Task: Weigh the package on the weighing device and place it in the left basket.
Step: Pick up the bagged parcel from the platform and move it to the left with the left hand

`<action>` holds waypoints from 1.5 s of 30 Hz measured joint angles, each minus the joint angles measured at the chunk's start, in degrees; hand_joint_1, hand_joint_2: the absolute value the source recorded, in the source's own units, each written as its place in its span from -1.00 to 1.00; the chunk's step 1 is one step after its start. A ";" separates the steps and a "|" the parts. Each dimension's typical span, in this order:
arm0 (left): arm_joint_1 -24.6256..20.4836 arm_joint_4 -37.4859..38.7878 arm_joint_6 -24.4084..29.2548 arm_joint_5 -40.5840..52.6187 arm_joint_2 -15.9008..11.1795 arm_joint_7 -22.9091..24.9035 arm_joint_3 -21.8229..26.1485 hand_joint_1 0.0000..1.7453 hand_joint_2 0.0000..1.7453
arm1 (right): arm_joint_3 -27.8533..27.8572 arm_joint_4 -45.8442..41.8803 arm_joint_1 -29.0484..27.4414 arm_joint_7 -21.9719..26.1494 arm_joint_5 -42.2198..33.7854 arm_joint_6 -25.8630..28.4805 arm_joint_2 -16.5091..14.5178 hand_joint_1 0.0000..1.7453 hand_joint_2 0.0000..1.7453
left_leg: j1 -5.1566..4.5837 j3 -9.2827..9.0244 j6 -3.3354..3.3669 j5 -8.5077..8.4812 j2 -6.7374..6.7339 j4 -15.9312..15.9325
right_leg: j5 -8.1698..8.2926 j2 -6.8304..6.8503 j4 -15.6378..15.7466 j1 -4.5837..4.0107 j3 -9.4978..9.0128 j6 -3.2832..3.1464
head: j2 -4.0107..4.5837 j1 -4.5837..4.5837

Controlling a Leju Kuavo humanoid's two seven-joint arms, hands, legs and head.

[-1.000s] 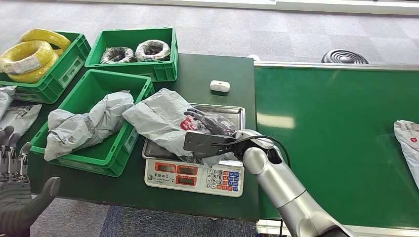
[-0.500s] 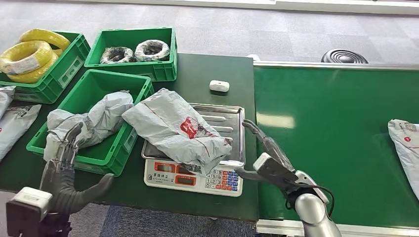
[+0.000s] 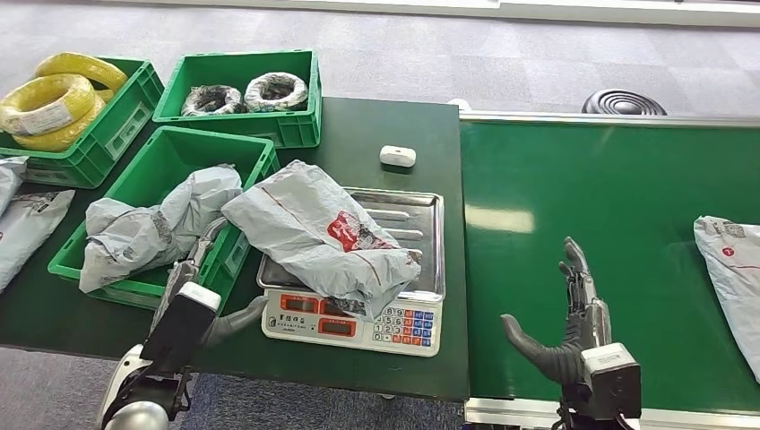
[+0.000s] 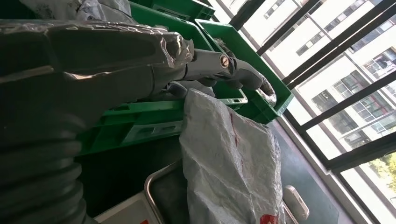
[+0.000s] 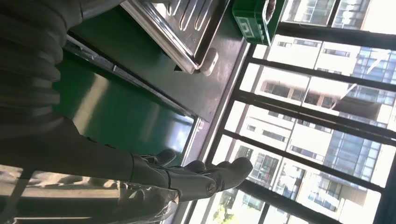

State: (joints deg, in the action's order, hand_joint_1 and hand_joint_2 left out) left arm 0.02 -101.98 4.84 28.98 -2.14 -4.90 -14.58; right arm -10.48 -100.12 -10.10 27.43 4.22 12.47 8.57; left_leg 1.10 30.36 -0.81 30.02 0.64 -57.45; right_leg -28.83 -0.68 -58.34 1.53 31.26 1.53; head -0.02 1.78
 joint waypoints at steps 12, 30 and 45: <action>-12.90 17.17 -2.65 8.11 3.62 7.28 -14.08 -1.00 1.00 | -0.49 -7.48 -2.48 1.35 -2.77 7.08 0.85 -1.00 1.00 | 0.00 0.00 0.00 -0.01 -0.01 -0.01 | 0.04 -0.02 -0.01 0.00 -0.05 0.02 | 0.00 -0.01; -22.55 37.10 4.04 14.23 8.38 10.59 -22.21 1.00 1.00 | -2.39 -7.59 -0.09 0.28 -3.58 5.16 -2.69 -1.00 1.00 | 0.00 0.00 -0.01 -0.02 0.00 0.00 | 0.04 -0.01 -0.03 0.00 -0.08 0.02 | 0.00 0.01; -23.79 33.40 15.46 23.07 6.31 10.72 -19.15 1.00 1.00 | -2.30 -7.22 0.55 0.22 -3.03 4.84 -4.22 -1.00 1.00 | 0.01 0.04 -0.01 -0.02 0.00 0.00 | 0.04 -0.02 -0.05 -0.02 -0.04 0.02 | 0.00 0.00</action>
State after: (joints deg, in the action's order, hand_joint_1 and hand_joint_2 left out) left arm -23.78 -68.59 20.30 52.05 4.16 5.82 -33.72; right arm -12.78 -107.34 -9.55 27.65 1.19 17.31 4.35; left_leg 1.11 30.40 -0.82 29.99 0.64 -57.45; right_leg -28.80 -0.69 -58.40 1.52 31.22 1.55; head -0.02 1.78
